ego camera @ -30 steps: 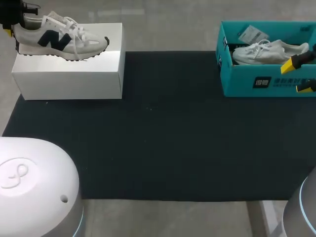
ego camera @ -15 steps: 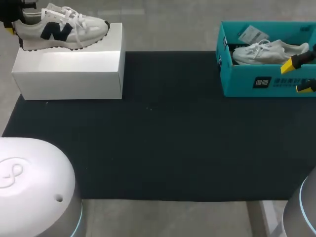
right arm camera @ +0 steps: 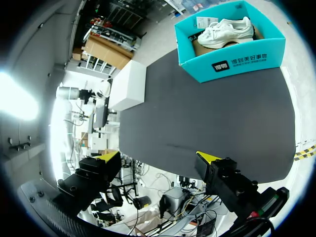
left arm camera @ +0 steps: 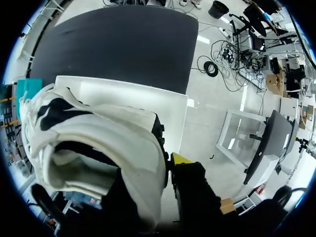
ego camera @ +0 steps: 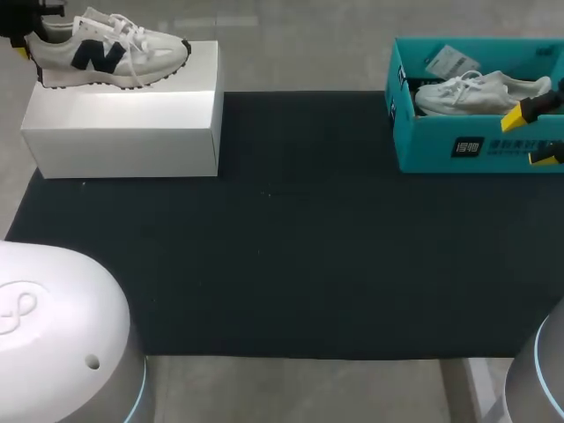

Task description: Take the shoe out of the shoebox, open the shoe tongue, remove and reinsert the insole, then place the shoe into the shoebox

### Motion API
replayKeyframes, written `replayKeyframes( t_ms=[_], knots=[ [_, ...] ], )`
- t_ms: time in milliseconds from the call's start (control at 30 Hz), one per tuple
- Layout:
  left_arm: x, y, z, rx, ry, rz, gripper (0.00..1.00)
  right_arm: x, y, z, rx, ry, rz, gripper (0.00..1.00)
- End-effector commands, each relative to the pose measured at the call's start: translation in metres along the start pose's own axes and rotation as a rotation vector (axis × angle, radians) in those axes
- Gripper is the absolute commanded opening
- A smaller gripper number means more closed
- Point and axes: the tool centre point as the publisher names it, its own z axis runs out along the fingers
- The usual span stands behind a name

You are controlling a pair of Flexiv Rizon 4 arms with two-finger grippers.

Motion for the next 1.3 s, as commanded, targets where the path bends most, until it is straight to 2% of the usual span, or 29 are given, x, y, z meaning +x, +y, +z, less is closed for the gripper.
replayKeyframes(
  t_ms=[33,167,233,500,967,1300],
  knots=[
    [0.0,0.002,0.014,0.0,-0.015,0.022,0.0,0.0,0.0,0.001,-0.001,-0.004,0.002,1.0],
    [-0.001,-0.002,0.029,-0.021,-0.03,0.018,0.0,0.0,0.0,0.001,-0.001,-0.004,0.002,1.0],
    [-0.003,-0.004,0.038,-0.05,-0.017,0.026,0.0,0.0,0.0,0.001,-0.001,-0.004,0.002,1.0],
    [-0.009,-0.008,0.062,-0.085,0.018,0.009,0.0,0.0,0.0,0.001,-0.001,-0.004,0.002,1.0],
    [-0.012,-0.012,0.1,-0.059,0.076,-0.017,0.0,0.0,0.0,0.001,-0.001,-0.004,0.002,1.0],
    [-0.011,-0.021,0.116,-0.019,0.083,-0.015,0.0,0.0,0.0,0.001,-0.001,-0.004,0.002,1.0]
  ],
)
